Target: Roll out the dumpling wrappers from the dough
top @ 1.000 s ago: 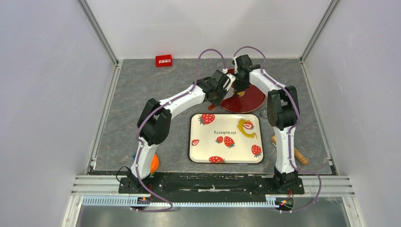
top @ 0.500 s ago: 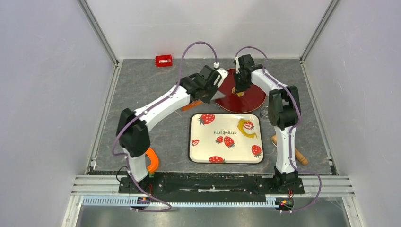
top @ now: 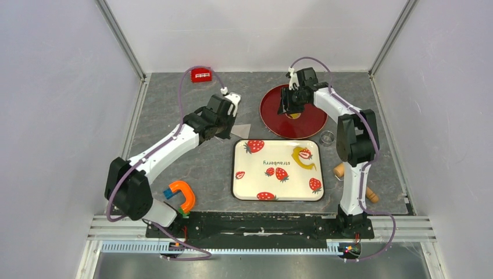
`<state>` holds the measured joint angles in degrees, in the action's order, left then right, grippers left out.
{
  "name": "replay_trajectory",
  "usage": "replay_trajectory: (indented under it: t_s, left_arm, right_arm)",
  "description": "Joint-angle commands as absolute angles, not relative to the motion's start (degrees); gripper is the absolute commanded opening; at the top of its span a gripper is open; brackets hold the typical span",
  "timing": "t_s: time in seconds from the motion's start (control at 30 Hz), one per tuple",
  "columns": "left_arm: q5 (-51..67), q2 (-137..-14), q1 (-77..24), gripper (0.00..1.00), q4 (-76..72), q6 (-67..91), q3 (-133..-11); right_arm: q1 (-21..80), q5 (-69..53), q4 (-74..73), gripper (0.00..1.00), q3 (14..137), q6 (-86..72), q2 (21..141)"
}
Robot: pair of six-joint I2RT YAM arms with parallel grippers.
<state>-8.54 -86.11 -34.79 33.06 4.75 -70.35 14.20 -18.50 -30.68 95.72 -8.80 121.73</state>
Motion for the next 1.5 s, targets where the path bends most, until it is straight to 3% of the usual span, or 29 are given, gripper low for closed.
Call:
replay_trajectory:
  t_s: [0.0,0.27,0.6,0.73,0.93,1.0,1.03,1.47]
  left_arm:
    - [-4.51,-81.0,-31.34,0.02,26.46,12.12,-66.0]
    - [6.14,-78.7,-23.55,0.12,18.44,21.94,-58.72]
    - [18.37,-78.93,-14.62,0.37,3.89,38.0,-49.02]
    - [19.67,-75.82,-11.66,0.46,-4.92,42.8,-43.72]
    - [25.03,-72.16,-6.86,0.51,-21.95,50.11,-35.12]
    - [26.01,-71.47,-5.79,0.67,-28.69,53.65,-32.11]
    - [26.03,-71.16,-5.29,0.69,-31.99,55.25,-30.64]
    - [24.34,-67.83,-2.9,0.73,-53.26,60.41,-21.51]
  right_arm:
    - [13.75,-21.99,-28.15,0.52,94.83,-10.11,115.83]
    - [12.79,-22.71,-27.89,0.79,90.33,-10.56,110.14]
    - [9.89,-22.26,-24.58,0.98,78.36,-10.48,101.73]
    - [8.62,-22.25,-23.7,0.98,74.62,-10.31,99.23]
    - [7.3,-22.32,-23.57,0.98,72.23,-10.27,97.57]
    - [7.18,-22.28,-23.56,0.98,72.07,-10.35,97.41]
    - [7.19,-22.33,-23.55,0.98,72.11,-10.34,97.37]
    - [7.21,-19.08,-24.79,0.98,71.09,-8.39,94.82]
